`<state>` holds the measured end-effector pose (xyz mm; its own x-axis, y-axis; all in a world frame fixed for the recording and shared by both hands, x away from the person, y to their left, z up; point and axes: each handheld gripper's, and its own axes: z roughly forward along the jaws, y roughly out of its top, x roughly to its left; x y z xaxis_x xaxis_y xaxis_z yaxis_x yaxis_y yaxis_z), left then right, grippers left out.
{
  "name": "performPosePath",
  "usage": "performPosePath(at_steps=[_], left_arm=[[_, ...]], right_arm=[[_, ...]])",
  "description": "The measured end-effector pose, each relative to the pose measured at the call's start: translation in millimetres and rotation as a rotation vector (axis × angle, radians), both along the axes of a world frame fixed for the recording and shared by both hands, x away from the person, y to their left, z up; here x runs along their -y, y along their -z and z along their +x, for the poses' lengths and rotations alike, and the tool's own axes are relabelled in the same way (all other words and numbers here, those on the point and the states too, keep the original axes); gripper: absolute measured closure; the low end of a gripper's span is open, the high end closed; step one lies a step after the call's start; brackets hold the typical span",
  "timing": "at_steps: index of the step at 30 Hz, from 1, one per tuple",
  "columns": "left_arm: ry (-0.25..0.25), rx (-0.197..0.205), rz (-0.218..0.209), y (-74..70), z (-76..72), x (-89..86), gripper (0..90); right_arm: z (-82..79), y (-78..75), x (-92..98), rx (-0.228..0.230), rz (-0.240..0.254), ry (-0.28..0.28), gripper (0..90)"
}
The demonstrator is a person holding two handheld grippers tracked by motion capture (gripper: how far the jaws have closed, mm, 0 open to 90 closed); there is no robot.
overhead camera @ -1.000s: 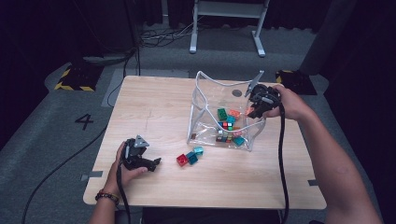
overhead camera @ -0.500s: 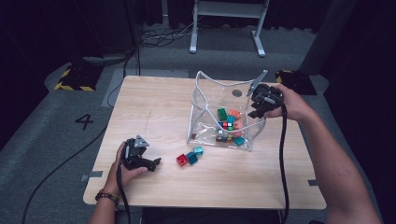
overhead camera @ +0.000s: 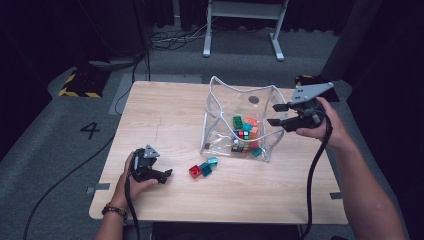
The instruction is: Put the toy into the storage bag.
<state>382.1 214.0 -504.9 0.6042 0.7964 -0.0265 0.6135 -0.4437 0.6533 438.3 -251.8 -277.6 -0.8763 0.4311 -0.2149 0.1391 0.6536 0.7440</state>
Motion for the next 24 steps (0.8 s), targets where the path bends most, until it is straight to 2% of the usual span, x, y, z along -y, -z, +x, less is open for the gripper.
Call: performPosePath(at_steps=[1,3,7,11,18,21,24], left_arm=[[0.001,0.002,0.001,0.0,0.1,0.0,0.3],[-0.006,0.007,0.002,0.1,-0.2,0.8,0.2],[0.000,0.003,0.000,0.3,-0.2,1.3,0.3],[0.002,0.003,0.002,0.3,-0.1,1.2,0.3],[0.001,0.003,0.000,0.3,-0.1,1.3,0.3],[0.001,0.003,0.000,0.3,-0.1,1.3,0.3],[0.001,0.003,0.000,0.3,-0.1,1.3,0.3]], right_arm=[[-6.0,-0.7,2.6,0.021,0.025,-0.004,46.0],[-18.4,-0.6,8.5,0.026,0.084,-0.016,45.8],[-37.3,3.9,15.3,0.068,0.131,-0.024,44.6],[-54.5,14.1,18.9,0.068,0.167,-0.052,43.9],[-75.4,37.0,13.5,0.050,0.175,-0.105,41.8],[-79.3,48.5,7.9,0.039,0.168,-0.122,41.4],[-79.7,60.6,3.0,0.007,0.174,-0.131,41.0]])
